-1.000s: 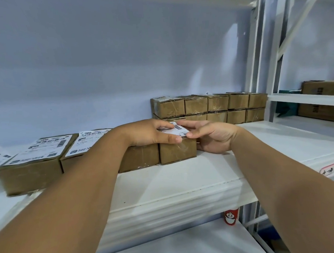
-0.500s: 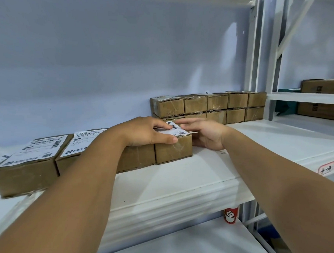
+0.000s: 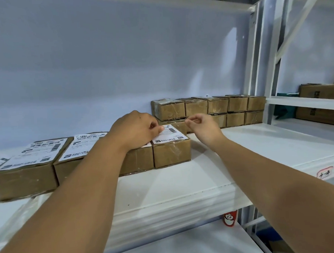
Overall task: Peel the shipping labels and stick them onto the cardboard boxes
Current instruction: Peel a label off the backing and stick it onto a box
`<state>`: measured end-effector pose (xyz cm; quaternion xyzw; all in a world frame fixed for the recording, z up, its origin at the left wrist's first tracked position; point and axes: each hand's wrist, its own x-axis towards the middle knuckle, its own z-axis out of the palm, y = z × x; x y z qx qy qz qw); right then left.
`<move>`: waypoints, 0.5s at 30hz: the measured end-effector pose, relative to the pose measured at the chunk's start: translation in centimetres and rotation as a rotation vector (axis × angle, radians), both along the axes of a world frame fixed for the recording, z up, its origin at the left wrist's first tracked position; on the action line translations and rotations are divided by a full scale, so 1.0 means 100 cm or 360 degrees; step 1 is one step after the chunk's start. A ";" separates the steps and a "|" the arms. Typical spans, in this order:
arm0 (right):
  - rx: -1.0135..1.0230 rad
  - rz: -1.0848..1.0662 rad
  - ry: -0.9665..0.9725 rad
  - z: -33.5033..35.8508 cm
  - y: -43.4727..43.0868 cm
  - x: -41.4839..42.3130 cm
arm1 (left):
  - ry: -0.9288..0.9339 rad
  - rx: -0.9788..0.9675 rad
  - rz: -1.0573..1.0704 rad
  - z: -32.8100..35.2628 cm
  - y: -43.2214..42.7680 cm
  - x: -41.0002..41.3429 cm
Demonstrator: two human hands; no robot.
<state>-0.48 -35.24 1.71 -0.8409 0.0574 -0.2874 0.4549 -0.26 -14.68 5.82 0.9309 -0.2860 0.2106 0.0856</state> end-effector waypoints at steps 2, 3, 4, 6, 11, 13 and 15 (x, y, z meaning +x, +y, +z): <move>-0.0340 -0.0188 -0.0110 0.007 0.000 0.010 | 0.0034 0.0003 -0.0008 -0.001 0.000 0.002; -0.0523 -0.0259 -0.0139 0.012 0.001 0.016 | 0.0040 -0.0007 -0.0007 -0.001 0.000 0.002; -0.0702 -0.0316 -0.0147 0.019 0.004 0.022 | 0.0043 -0.0017 -0.0003 -0.002 0.000 0.003; -0.0951 -0.0395 -0.0141 0.032 0.010 0.036 | 0.0029 -0.0023 -0.0001 -0.003 -0.002 0.002; -0.1049 -0.0402 0.0143 0.048 0.028 0.076 | -0.0027 -0.0044 -0.0024 -0.005 -0.004 0.003; -0.1035 -0.0421 0.0204 0.047 0.032 0.087 | -0.0035 -0.0033 -0.0016 -0.006 -0.005 0.004; -0.1056 -0.0470 0.0201 0.046 0.034 0.092 | -0.0046 -0.0010 -0.0021 -0.006 -0.006 0.004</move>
